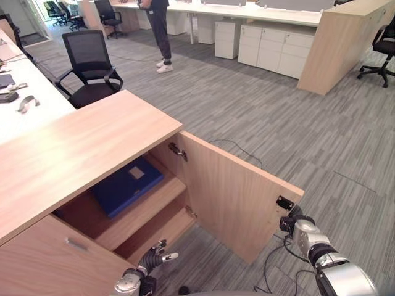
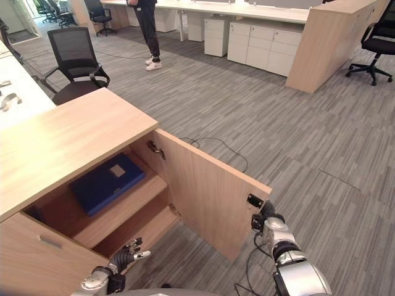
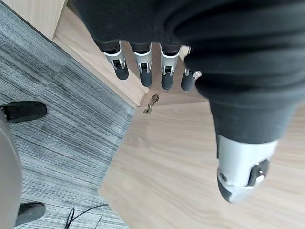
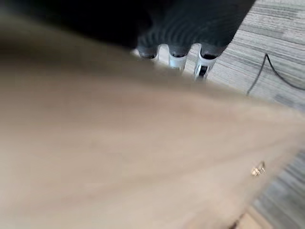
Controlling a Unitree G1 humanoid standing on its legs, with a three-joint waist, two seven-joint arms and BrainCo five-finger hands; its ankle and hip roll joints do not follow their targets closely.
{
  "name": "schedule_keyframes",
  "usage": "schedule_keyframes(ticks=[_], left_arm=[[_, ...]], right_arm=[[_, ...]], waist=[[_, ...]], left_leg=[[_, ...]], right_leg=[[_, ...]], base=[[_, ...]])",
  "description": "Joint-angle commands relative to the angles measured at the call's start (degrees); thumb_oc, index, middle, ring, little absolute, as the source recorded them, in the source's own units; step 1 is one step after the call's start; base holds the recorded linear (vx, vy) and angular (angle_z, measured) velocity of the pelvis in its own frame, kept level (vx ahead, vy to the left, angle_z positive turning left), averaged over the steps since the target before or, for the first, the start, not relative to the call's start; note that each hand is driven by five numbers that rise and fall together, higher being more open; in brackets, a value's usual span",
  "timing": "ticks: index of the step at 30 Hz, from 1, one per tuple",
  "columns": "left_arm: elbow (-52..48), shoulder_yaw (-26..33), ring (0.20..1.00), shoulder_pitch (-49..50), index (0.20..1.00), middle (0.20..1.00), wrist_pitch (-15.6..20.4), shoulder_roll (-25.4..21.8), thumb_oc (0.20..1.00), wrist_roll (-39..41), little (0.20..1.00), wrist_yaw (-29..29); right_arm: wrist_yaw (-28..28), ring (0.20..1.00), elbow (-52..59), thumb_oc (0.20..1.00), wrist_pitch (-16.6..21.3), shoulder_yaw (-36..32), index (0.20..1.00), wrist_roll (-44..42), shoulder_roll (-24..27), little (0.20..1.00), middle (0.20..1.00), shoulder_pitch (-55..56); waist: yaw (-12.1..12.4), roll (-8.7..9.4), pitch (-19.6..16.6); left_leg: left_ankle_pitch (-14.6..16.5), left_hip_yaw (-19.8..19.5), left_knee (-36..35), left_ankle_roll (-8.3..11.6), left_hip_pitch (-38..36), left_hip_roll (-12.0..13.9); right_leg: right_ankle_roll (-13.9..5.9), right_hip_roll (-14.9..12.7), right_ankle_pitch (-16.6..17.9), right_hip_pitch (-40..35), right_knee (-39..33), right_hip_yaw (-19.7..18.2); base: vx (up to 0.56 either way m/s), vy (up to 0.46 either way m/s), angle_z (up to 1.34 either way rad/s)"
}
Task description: Put the empty folder in the office cabinet
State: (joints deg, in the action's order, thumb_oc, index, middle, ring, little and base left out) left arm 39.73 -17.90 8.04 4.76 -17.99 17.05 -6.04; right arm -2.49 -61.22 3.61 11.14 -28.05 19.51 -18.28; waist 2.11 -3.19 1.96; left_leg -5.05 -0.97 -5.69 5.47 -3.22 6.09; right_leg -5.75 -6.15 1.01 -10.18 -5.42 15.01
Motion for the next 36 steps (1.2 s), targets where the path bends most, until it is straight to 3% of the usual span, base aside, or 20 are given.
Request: schedule_keyframes(ticks=[1,10,16,22,23,24,25,26,27,28,31,32,33,35,36], left_arm=[[-1.45,0.45,1.000,-3.78,1.000,1.000,1.92,-1.24,1.000,-0.85,1.000,0.53],[-0.57,3.74,1.000,-4.71,1.000,1.000,2.40,-1.12,1.000,-3.90,1.000,1.18],[0.27,4.78,1.000,-4.81,1.000,1.000,2.50,-1.38,1.000,-4.23,1.000,1.50],[4.05,7.01,1.000,-4.84,1.000,1.000,2.91,-1.04,1.000,-1.83,1.000,3.78],[5.29,7.50,1.000,-5.17,1.000,1.000,2.94,-0.93,1.000,-0.82,1.000,4.58],[6.65,7.39,1.000,-5.86,1.000,1.000,2.89,-0.49,1.000,-0.77,1.000,5.03],[7.45,6.81,1.000,-6.65,1.000,1.000,2.46,0.28,1.000,-1.49,1.000,5.02],[6.86,6.79,1.000,-6.39,1.000,1.000,2.26,0.17,1.000,-1.88,1.000,4.74],[6.80,6.83,1.000,-6.35,1.000,1.000,2.23,0.14,1.000,-1.89,1.000,4.74],[5.85,6.44,1.000,-5.17,1.000,1.000,1.93,-0.32,1.000,-2.92,1.000,4.17],[6.49,5.77,1.000,-4.68,1.000,1.000,1.75,-0.53,1.000,-4.55,1.000,3.58],[5.81,5.39,1.000,-3.40,1.000,1.000,1.51,-0.62,1.000,-6.59,1.000,2.88],[6.07,5.22,1.000,-3.50,1.000,1.000,1.47,-0.90,1.000,-7.04,1.000,3.03],[5.56,4.89,1.000,-4.04,1.000,1.000,1.01,-1.19,1.000,-7.36,1.000,2.69],[4.83,4.50,1.000,-4.38,1.000,1.000,0.74,-2.07,1.000,-8.98,1.000,2.25]], right_arm=[[2.18,1.000,4.29,1.000,1.46,3.43,1.000,2.34,-3.70,1.000,1.000,-0.55],[8.27,1.000,29.32,1.000,1.26,9.02,1.000,9.09,-0.17,1.000,1.000,14.34],[10.30,1.000,33.91,1.000,0.70,11.60,1.000,12.84,0.98,1.000,1.000,17.25],[12.06,1.000,34.98,1.000,1.16,20.13,1.000,13.67,-1.65,1.000,1.000,12.36],[12.02,1.000,35.16,1.000,1.46,22.75,1.000,13.96,-2.42,1.000,1.000,9.37],[11.58,1.000,34.84,1.000,1.77,23.52,1.000,13.53,-2.77,1.000,1.000,7.90],[11.06,1.000,34.62,1.000,1.67,24.73,1.000,13.09,-3.45,1.000,1.000,5.60],[10.80,1.000,34.44,1.000,1.34,25.18,1.000,12.99,-3.86,1.000,1.000,4.81],[10.79,1.000,34.41,1.000,1.35,25.21,1.000,12.99,-3.90,1.000,1.000,4.78],[10.63,1.000,34.60,1.000,0.85,25.31,1.000,13.07,-4.42,1.000,1.000,3.47],[10.33,1.000,34.84,1.000,0.66,24.54,1.000,13.00,-4.47,1.000,1.000,4.14],[10.63,1.000,35.90,1.000,0.39,23.65,1.000,12.73,-4.44,1.000,1.000,5.43],[10.39,1.000,35.67,1.000,0.48,23.15,1.000,12.43,-4.53,1.000,1.000,5.45],[9.67,1.000,35.12,1.000,0.44,21.88,1.000,12.02,-5.09,1.000,1.000,6.08],[8.40,1.000,34.64,1.000,0.49,19.40,1.000,12.22,-5.69,1.000,1.000,6.48]], waist=[[1.40,2.69,1.69],[0.02,3.36,2.29],[0.27,3.58,2.54],[3.62,3.12,5.09],[5.49,3.26,6.63],[5.51,3.55,7.46],[4.63,4.28,7.93],[4.32,4.42,7.70],[4.45,4.41,7.72],[4.27,4.51,7.18],[3.92,4.06,6.08],[3.85,3.57,4.90],[4.36,3.73,4.81],[5.13,4.41,4.80],[6.65,5.06,4.75]], left_leg=[[3.77,2.18,0.78,1.10,-2.41,0.02],[3.11,1.28,0.91,1.94,-1.73,0.64],[2.37,0.37,0.92,2.64,-1.00,1.13],[-0.22,-3.41,1.58,4.35,2.96,1.71],[-0.76,-4.18,4.25,4.92,5.59,1.79],[-0.55,-2.26,7.33,4.98,8.09,1.97],[0.44,9.44,11.87,3.65,8.98,5.52],[1.02,14.47,13.79,3.28,8.83,7.32],[1.20,14.60,14.02,3.30,8.84,7.44],[2.29,19.55,17.98,3.24,8.30,9.42],[4.61,20.67,16.79,4.03,6.20,9.42],[4.87,20.72,12.36,3.37,4.39,7.53],[4.80,20.02,12.24,3.41,4.63,7.00],[5.00,18.51,12.10,2.57,5.62,5.66],[6.27,17.13,11.18,0.81,5.40,3.66]], right_leg=[[-3.03,-2.70,-3.81,-0.23,1.10,0.14],[-2.59,-2.40,-4.34,-0.03,1.31,0.77],[-2.26,-2.01,-4.68,-0.09,1.26,1.71],[-1.56,-0.95,-5.16,0.94,0.56,3.74],[-1.50,-1.36,-5.02,1.06,0.45,4.48],[-1.61,-2.18,-4.82,1.14,0.42,6.16],[-1.52,-3.83,-4.50,1.18,0.66,10.00],[-1.34,-4.12,-4.45,1.45,0.72,11.23],[-1.32,-4.07,-4.46,1.49,0.74,11.05],[-0.52,-4.55,-4.42,1.32,1.03,13.81],[-0.57,-4.50,-5.57,-0.09,1.12,15.64],[-1.16,-4.61,-5.03,-0.94,1.24,17.03],[-1.24,-4.94,-4.70,-1.26,1.52,17.72],[-1.46,-6.35,-4.73,-1.49,3.39,19.67],[-2.41,-8.95,-5.16,-1.25,8.35,22.01]], base=[[0.00,0.000,0.00],[-0.01,-0.020,0.06],[-0.02,-0.048,0.14],[-0.12,-0.058,0.26],[-0.22,-0.010,0.54],[-0.33,0.049,0.64],[-0.28,0.081,0.89],[-0.21,0.058,1.24],[-0.16,0.076,1.52],[-0.10,0.060,1.37],[0.02,0.119,0.92],[0.13,0.205,1.20],[0.07,0.228,1.61],[0.02,0.205,1.64],[0.02,0.202,1.04]])
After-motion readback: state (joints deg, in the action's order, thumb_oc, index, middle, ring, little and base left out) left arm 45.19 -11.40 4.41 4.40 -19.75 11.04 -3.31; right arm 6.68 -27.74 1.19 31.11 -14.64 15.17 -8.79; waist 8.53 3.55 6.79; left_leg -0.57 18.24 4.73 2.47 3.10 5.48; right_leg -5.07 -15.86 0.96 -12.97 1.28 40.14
